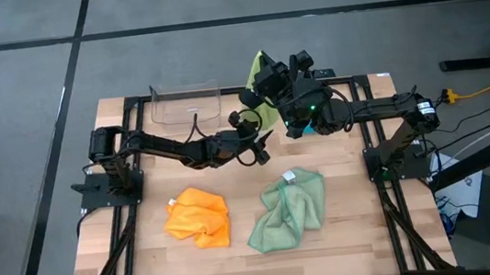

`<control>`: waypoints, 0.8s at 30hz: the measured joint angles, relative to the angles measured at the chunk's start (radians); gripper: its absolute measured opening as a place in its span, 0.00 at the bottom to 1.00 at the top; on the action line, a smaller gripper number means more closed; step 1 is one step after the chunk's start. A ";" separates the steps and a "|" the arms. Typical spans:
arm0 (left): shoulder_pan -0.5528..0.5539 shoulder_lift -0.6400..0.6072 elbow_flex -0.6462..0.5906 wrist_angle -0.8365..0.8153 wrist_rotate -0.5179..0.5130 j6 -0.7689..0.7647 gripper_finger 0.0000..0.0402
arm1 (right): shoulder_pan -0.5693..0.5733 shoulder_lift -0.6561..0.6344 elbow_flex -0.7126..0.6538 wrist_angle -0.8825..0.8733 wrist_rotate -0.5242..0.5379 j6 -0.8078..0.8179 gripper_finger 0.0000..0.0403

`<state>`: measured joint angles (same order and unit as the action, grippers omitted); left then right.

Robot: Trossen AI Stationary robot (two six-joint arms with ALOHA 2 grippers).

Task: Fold microfiber towels
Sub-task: Fold the light green towel

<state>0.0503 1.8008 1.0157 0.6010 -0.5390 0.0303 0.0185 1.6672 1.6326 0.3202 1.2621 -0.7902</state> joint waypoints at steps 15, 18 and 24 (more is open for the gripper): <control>0.001 0.000 0.000 -0.002 -0.008 0.032 0.29 | 0.018 0.000 0.000 -0.003 0.000 -0.003 0.01; 0.001 0.000 0.000 -0.002 -0.008 0.036 0.23 | 0.018 0.000 0.000 -0.004 0.001 -0.004 0.01; -0.007 0.000 0.000 -0.011 -0.001 0.103 0.06 | 0.018 0.000 0.000 -0.013 0.001 -0.004 0.01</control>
<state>0.0430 1.8008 1.0157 0.5897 -0.5401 0.1337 0.0360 1.6672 1.6325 0.3074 1.2632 -0.7939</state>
